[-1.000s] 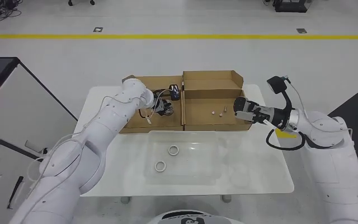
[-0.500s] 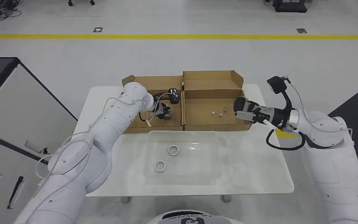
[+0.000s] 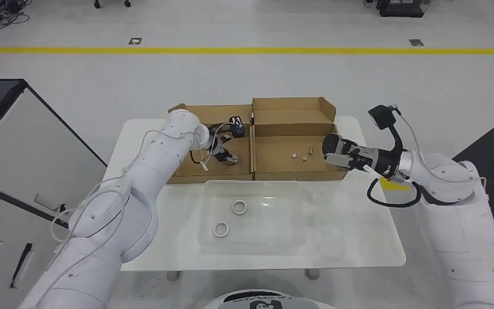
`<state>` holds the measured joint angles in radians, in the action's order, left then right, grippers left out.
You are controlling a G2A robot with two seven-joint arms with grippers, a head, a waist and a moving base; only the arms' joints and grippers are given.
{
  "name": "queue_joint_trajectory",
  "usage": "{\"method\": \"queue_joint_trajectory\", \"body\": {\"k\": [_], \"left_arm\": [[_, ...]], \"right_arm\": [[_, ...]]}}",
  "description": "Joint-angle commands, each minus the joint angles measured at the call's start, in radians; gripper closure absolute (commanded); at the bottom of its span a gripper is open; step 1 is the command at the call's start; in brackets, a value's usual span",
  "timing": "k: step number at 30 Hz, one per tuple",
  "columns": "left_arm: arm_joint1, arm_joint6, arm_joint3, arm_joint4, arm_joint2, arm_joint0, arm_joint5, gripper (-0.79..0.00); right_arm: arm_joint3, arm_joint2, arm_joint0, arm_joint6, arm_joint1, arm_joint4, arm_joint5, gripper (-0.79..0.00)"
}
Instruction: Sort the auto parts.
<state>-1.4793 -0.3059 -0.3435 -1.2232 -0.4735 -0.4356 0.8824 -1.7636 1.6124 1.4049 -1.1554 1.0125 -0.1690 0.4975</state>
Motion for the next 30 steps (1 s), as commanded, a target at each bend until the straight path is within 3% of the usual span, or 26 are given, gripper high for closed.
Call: {"method": "queue_joint_trajectory", "body": {"k": [1,11,17,23,30], "left_arm": [[0.001,0.008,0.008,0.0,-0.004,0.009,0.005,-0.785],[0.03,0.043,-0.004,0.032,-0.051,0.088,0.099,-0.785],[0.069,0.025,-0.098,0.048,-0.073,0.1,0.13,-0.785],[0.148,-0.058,-0.281,0.125,-0.109,0.05,0.13,-0.785],[0.282,-0.269,-0.615,0.298,-0.246,-0.086,0.13,-0.785]], "right_arm": [[0.0,0.0,0.0,0.0,0.0,0.0,0.0,-0.785],[0.0,0.0,0.0,0.0,0.0,0.0,0.0,-0.785],[0.0,0.0,0.0,0.0,0.0,0.0,0.0,-0.785],[0.0,0.0,0.0,0.0,0.0,0.0,0.0,-0.785],[0.0,0.0,0.0,0.0,0.0,0.0,0.0,-0.785]]}}
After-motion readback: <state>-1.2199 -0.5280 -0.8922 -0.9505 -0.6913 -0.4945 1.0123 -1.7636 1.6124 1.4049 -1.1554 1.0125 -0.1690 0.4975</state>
